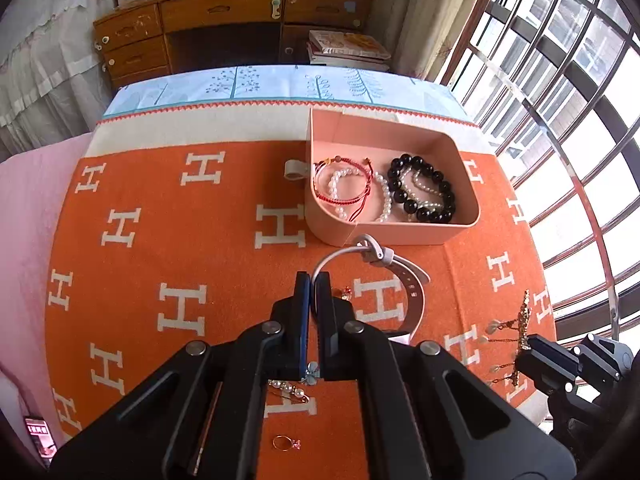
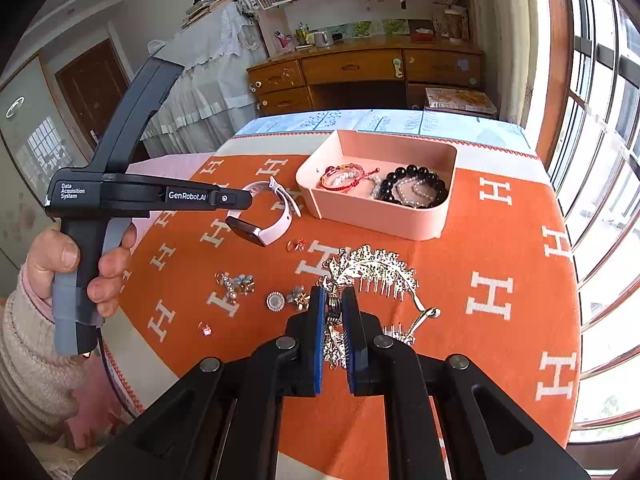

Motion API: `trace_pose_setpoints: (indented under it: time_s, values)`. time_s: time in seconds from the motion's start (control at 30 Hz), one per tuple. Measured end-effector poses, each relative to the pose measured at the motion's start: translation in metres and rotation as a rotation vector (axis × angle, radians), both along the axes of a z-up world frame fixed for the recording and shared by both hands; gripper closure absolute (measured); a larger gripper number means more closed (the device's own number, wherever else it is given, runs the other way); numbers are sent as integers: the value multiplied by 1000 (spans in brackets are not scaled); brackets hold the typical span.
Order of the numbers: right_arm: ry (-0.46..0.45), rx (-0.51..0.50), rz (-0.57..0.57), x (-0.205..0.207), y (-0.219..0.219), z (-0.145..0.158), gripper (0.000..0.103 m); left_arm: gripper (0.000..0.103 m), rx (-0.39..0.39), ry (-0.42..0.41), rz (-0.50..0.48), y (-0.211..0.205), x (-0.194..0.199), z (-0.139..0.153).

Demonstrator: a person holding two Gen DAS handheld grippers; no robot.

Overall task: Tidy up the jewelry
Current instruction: 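Lower the comb and the smartwatch into the pink tray and release both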

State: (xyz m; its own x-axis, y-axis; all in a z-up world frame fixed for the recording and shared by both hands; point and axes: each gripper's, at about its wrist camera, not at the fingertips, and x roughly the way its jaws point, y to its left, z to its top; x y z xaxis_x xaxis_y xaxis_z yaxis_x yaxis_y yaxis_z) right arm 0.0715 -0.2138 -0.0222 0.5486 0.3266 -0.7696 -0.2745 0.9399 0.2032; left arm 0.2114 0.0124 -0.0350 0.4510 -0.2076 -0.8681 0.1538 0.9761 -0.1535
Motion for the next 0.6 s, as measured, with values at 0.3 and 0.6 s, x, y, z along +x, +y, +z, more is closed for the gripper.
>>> trace_pose_setpoints:
  time_s: [0.3, 0.6]
  values:
    - [-90, 4, -2, 30, 7, 47, 95, 102, -34, -78, 11, -7, 11, 48]
    - [-156, 58, -81, 82, -1, 87, 95, 102, -77, -118, 47, -22, 53, 70]
